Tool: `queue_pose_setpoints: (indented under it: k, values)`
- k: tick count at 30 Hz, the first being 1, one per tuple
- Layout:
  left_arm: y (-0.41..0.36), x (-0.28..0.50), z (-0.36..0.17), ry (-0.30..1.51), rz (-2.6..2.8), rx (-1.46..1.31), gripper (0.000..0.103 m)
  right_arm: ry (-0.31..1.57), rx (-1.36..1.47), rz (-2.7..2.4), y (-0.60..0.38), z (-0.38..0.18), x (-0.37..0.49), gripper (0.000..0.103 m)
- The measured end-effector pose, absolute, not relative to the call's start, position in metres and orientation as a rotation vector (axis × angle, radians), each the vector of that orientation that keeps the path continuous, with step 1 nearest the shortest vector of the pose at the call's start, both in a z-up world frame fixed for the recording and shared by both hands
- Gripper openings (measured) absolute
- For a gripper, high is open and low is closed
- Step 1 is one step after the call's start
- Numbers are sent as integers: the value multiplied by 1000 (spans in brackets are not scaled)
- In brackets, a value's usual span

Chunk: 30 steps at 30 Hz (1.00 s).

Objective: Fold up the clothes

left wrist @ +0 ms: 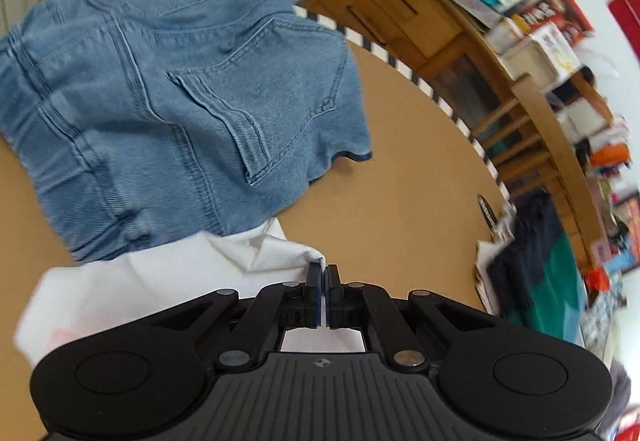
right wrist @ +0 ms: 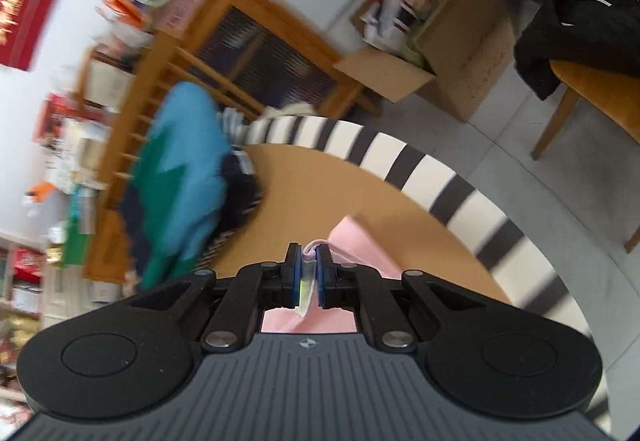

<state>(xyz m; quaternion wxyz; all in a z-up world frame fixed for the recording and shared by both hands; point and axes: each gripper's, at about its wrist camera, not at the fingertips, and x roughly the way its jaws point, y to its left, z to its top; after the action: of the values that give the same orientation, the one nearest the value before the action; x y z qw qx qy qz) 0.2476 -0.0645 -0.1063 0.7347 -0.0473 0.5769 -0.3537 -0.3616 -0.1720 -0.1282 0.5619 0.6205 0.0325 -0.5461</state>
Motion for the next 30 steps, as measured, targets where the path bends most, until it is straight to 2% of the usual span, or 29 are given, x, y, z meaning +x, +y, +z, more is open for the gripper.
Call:
queue_pose_setpoints:
  k: [4, 5, 6, 8, 10, 13, 16, 19, 24, 25, 27, 30]
  values:
    - [-73, 247, -126, 1272, -742, -72, 3, 127, 1485, -1305, -186, -151, -353, 9]
    - [-72, 247, -130, 1274, -736, -82, 3, 132, 1491, -1316, -187, -155, -354, 15]
    - [-70, 248, -134, 1276, -730, -93, 5, 119, 1497, -1322, -188, -158, -356, 13]
    - [-64, 249, -138, 1270, -744, -152, 14, 80, 1507, -1311, -189, -160, -363, 26]
    - [-58, 249, -134, 1251, -756, -220, 39, 48, 1481, -1352, -188, -154, -370, 46]
    - [-41, 233, -110, 1133, -836, -247, 52, 47, 1318, -1319, -179, -134, -369, 44]
    - [-19, 203, -89, 1026, -906, -204, 63, 171, 1144, -1160, -165, -122, -342, 36]
    - [2, 167, -94, 1027, -965, -136, 64, 301, 1045, -1053, -158, -129, -305, 21]
    - [6, 139, -138, 1053, -955, -13, 63, 378, 980, -1143, -164, -149, -281, 22]
    - [8, 136, -143, 1014, -959, -10, 63, 395, 971, -1171, -165, -153, -279, 22]
    - [16, 123, -144, 954, -951, 48, 64, 420, 998, -1184, -165, -158, -284, 19]
    - [10, 114, -142, 954, -914, 107, 67, 475, 967, -1134, -170, -156, -290, 21]
